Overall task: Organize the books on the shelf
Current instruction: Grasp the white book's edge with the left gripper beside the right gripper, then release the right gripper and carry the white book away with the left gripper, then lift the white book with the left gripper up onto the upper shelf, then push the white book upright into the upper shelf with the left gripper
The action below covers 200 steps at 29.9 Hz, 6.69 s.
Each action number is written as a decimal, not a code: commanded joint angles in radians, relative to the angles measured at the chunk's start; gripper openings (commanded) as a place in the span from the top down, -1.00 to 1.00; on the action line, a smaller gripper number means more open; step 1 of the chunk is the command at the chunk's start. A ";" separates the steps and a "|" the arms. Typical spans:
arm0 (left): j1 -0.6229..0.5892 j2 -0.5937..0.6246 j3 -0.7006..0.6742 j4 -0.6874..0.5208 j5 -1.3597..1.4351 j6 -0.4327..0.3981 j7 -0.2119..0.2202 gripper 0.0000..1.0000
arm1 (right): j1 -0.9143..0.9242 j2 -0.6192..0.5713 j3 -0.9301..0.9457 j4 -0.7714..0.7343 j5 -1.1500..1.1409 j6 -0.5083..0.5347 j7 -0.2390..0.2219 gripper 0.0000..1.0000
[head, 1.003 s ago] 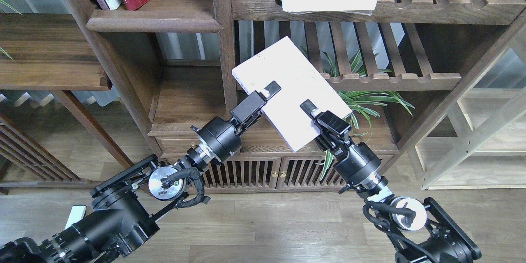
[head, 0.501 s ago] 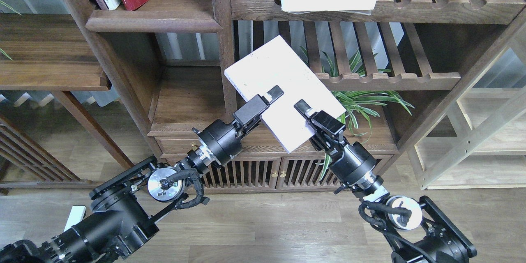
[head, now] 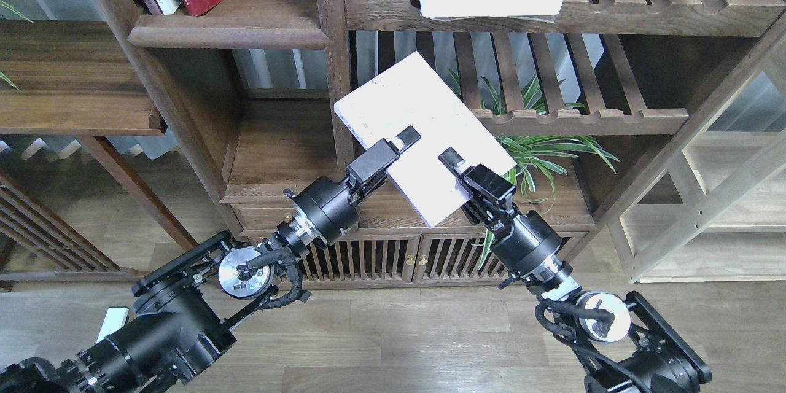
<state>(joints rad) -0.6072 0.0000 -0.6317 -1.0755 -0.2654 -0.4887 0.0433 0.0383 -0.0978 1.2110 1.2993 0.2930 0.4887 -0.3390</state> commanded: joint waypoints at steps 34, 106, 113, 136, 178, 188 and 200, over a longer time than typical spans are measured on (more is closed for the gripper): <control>0.006 0.000 0.001 -0.001 -0.029 0.000 0.000 0.90 | 0.000 0.033 -0.014 0.000 -0.023 0.000 -0.002 0.86; 0.130 0.428 -0.020 -0.313 0.020 0.000 0.010 1.00 | 0.074 -0.045 0.245 -0.117 -0.130 0.000 0.003 -0.62; 0.121 0.612 -0.049 -0.350 0.054 0.000 0.047 1.00 | 0.094 -0.121 0.242 -0.132 -0.132 0.000 0.002 -0.62; 0.119 0.713 -0.574 -0.373 0.100 0.000 0.445 1.00 | 0.156 -0.183 0.179 -0.252 -0.172 0.000 -0.003 -0.68; -0.152 0.719 -0.591 -0.248 0.287 0.000 0.445 0.95 | 0.193 -0.181 0.173 -0.288 -0.170 0.000 -0.002 -0.77; -0.223 0.683 -0.580 -0.190 0.399 0.082 0.445 0.93 | 0.195 -0.180 0.171 -0.288 -0.172 0.000 -0.002 -0.77; -0.416 0.578 -0.459 -0.015 0.416 0.136 0.445 0.96 | 0.198 -0.165 0.171 -0.288 -0.170 0.000 0.000 -0.77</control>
<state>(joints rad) -0.9825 0.5929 -1.1319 -1.1323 0.1500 -0.3531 0.4887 0.2359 -0.2649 1.3821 1.0103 0.1227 0.4887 -0.3390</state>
